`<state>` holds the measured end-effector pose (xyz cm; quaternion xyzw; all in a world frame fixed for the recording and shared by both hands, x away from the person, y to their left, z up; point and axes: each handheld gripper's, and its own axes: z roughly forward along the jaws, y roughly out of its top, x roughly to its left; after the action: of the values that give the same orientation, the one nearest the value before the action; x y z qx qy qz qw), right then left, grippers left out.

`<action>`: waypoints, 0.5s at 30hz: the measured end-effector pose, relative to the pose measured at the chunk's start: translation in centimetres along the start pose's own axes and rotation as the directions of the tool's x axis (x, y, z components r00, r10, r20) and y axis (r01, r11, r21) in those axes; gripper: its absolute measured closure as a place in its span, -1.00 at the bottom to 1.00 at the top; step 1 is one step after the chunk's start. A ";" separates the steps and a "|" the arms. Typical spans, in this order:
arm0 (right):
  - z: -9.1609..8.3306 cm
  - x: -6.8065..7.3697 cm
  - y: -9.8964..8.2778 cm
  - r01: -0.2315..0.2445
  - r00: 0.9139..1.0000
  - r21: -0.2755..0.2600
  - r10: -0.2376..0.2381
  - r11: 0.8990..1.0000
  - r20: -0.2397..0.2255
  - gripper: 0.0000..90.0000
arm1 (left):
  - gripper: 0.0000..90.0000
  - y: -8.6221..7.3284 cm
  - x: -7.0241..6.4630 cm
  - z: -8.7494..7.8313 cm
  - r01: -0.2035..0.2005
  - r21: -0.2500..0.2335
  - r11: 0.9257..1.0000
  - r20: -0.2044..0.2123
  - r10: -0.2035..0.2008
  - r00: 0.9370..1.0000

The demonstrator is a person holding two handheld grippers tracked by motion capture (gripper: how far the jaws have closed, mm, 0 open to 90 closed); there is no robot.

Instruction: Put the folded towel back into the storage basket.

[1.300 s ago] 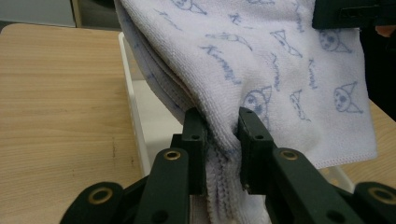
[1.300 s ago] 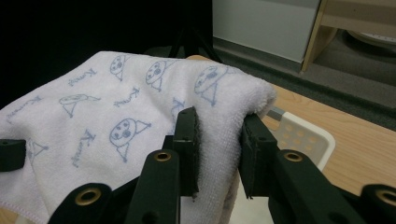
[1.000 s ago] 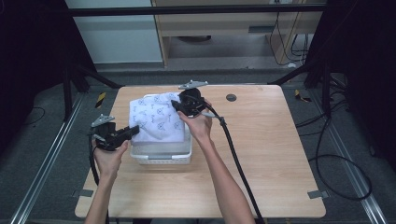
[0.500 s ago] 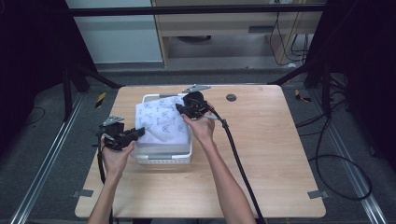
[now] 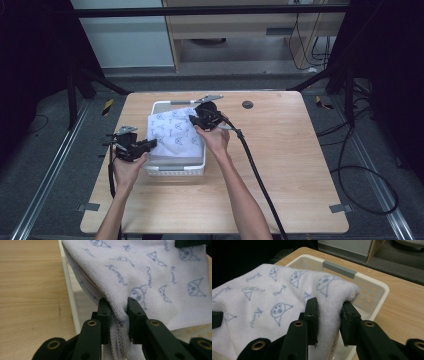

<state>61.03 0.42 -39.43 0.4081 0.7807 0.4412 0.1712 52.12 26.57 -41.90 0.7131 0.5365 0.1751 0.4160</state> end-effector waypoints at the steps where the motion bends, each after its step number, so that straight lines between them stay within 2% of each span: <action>1: 0.1 0.0 -0.1 0.000 1.000 0.002 0.000 1.000 0.001 0.57 | 0.65 0.0 0.0 0.1 -0.001 0.004 1.000 -0.001 0.001 1.000; 15: 1.4 -0.8 -1.9 -0.018 1.000 0.039 0.017 0.999 0.012 0.56 | 0.65 -0.4 0.0 1.4 -0.023 0.053 0.998 -0.014 0.024 1.000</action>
<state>61.50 0.07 -41.85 0.4207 0.7846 0.4249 0.1637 52.83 25.98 -43.09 0.7287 0.5356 0.1708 0.3912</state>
